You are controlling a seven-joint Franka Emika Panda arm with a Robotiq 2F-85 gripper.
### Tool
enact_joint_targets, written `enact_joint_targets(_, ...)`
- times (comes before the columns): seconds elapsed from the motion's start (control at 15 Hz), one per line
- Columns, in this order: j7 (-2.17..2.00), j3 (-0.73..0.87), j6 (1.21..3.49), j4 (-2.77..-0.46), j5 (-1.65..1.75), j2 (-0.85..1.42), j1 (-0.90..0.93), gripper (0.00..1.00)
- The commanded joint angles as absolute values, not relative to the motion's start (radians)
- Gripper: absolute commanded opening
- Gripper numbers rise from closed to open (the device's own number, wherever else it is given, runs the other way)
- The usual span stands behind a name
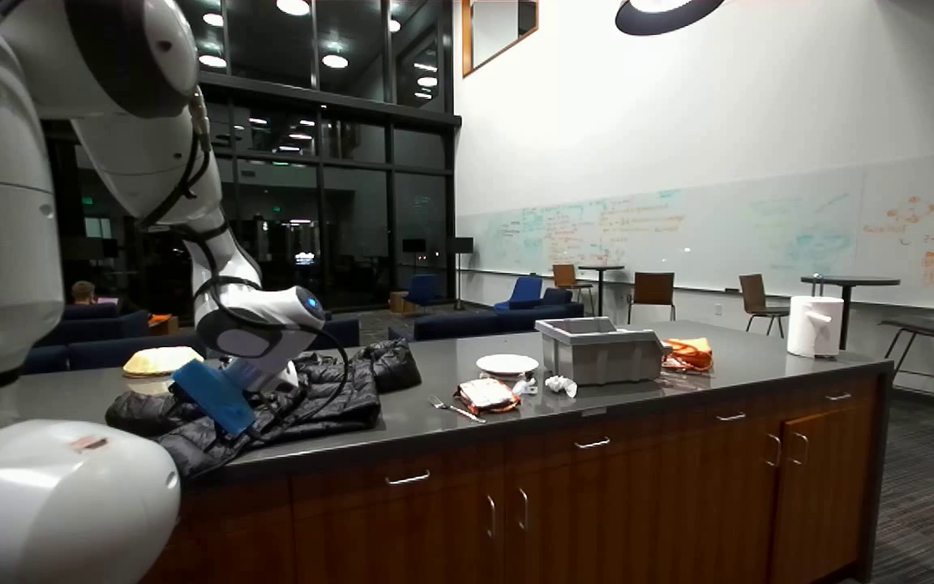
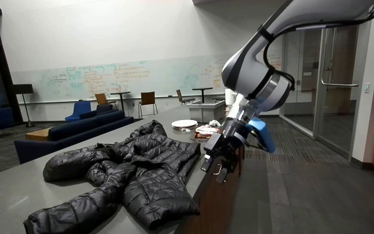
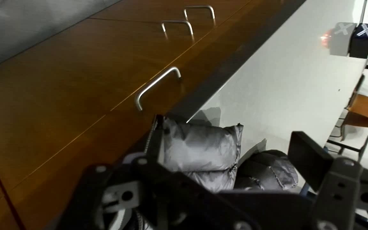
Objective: Move the jacket slightly to the right
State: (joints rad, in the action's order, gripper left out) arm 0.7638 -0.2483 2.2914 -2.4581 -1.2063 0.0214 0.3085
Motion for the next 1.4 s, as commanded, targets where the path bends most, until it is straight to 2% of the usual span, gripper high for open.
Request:
enact_joint_targets(0.0,0.937,-0.273,2.277,-2.405,-1.301,0.147,0.304,1.00)
enact_joint_targets(0.8,1.122,-0.313,2.190,-2.260,-1.325,0.384,0.323,1.00)
enact_joint_targets(1.33,1.109,-0.302,2.197,-2.241,-1.312,0.409,0.339,1.00)
